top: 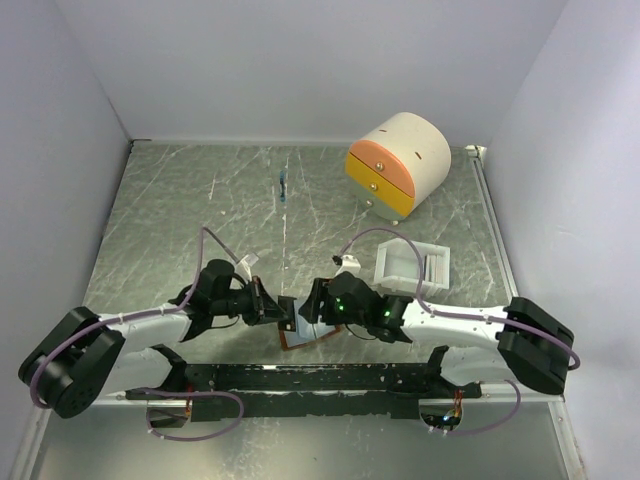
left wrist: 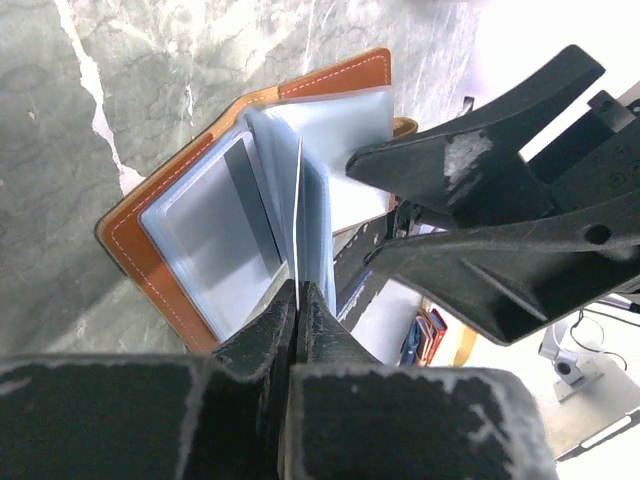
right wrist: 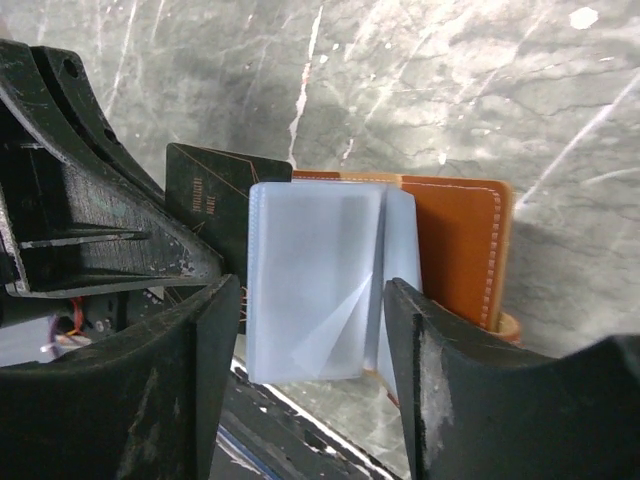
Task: Put the credit cards into the card holder
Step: Open the card holder at the center of the board.
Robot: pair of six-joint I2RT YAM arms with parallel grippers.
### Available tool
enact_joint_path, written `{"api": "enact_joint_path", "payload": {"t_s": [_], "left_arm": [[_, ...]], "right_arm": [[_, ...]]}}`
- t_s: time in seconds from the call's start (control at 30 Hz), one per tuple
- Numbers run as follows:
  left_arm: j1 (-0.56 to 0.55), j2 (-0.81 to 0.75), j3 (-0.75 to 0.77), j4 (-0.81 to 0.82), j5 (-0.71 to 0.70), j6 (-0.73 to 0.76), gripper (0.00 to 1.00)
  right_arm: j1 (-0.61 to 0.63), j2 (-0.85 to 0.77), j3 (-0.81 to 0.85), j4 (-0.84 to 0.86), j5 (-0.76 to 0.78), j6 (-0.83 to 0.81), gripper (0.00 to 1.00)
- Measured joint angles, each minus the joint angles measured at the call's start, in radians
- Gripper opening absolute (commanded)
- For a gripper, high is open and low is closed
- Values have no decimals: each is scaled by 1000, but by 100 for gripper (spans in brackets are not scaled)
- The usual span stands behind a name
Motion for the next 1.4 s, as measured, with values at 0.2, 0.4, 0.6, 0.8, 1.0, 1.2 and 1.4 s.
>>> {"api": "enact_joint_path", "payload": {"t_s": [0.2, 0.4, 0.6, 0.8, 1.0, 1.2, 1.4], "left_arm": [[-32, 20, -5, 42, 8, -23, 7], [-76, 61, 28, 66, 7, -24, 7], [-99, 129, 54, 94, 4, -24, 7], [-116, 182, 88, 111, -3, -19, 7], [-126, 230, 94, 129, -6, -19, 7], [-129, 244, 94, 137, -13, -19, 7], [-130, 235, 96, 114, -32, -10, 7]], "right_arm": [[0, -70, 43, -127, 47, -31, 50], [0, -146, 88, -219, 74, -73, 40], [0, -177, 90, -280, 81, -100, 39], [0, -177, 101, -330, 87, -125, 36], [0, -162, 110, -333, 87, -145, 32], [0, -90, 110, -333, 98, -161, 32], [0, -1, 109, -333, 126, -163, 30]]}}
